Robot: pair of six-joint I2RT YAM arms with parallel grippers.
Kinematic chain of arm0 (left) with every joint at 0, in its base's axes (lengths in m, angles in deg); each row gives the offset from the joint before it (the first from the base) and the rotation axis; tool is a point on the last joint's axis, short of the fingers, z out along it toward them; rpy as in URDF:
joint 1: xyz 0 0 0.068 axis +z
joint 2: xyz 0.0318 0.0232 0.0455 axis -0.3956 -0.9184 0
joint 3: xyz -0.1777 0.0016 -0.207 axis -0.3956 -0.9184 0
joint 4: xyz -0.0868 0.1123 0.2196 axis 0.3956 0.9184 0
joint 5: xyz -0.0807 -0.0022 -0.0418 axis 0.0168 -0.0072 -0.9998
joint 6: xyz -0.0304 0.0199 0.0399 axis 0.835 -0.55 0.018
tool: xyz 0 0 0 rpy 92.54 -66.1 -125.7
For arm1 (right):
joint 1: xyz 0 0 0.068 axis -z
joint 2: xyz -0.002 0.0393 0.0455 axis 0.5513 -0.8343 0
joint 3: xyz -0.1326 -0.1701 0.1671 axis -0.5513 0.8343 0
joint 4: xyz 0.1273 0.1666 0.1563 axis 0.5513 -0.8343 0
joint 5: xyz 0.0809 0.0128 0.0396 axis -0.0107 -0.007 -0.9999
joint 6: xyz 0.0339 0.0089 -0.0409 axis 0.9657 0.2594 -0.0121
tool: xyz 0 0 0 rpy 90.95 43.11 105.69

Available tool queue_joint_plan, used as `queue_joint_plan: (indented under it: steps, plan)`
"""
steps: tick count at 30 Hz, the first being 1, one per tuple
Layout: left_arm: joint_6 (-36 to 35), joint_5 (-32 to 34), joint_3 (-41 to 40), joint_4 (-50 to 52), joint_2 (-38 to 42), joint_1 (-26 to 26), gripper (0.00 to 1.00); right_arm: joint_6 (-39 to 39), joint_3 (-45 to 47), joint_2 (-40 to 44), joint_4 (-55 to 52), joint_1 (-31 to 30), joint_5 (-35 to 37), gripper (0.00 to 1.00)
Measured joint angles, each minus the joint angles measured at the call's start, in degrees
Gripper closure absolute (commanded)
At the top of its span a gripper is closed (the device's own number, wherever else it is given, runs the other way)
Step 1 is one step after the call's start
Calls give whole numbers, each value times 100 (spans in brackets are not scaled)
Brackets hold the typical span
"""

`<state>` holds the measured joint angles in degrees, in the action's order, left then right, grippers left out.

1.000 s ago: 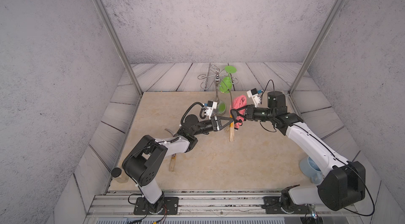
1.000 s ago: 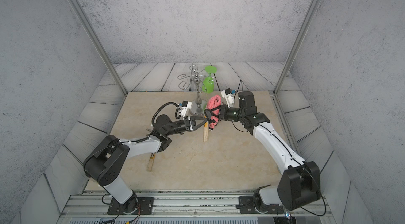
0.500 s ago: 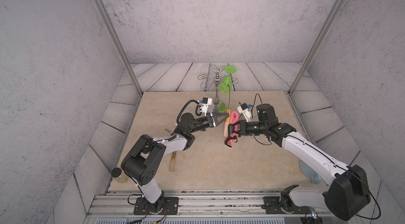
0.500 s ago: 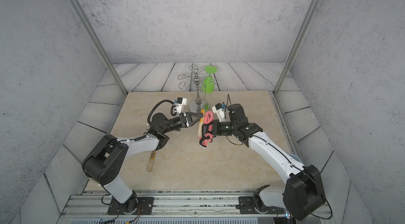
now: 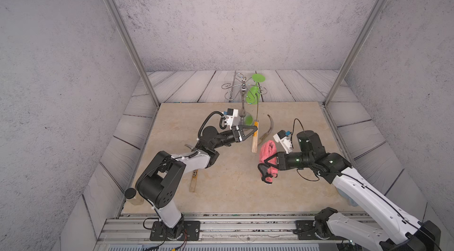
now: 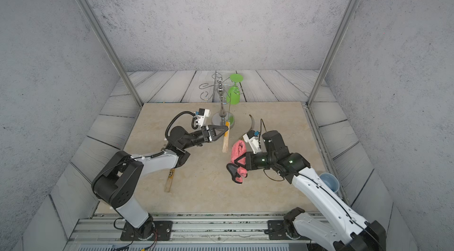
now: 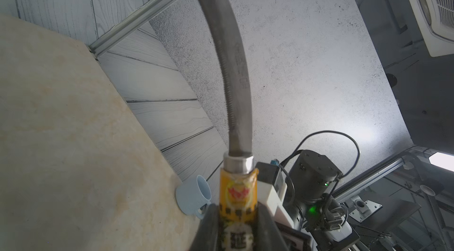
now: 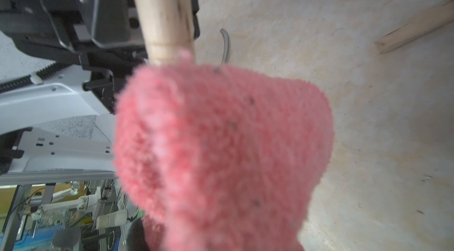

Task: Wipe small sickles with rags
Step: Wipe the small sickle.

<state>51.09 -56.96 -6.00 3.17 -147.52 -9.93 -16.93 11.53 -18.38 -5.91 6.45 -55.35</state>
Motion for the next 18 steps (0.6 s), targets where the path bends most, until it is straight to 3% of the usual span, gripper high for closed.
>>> queue_joint_plan:
  steps: [6,11,18]
  plan:
    - [-136,-116,-505,273,745,-70,100,-197,-1143,-623,-184,811,-72,83]
    - [-415,-181,-780,734,1270,-136,100,-289,-2262,-1530,96,811,-518,83]
    - [-756,-186,-837,1311,1523,-140,100,-297,-2710,-2098,271,402,-828,82]
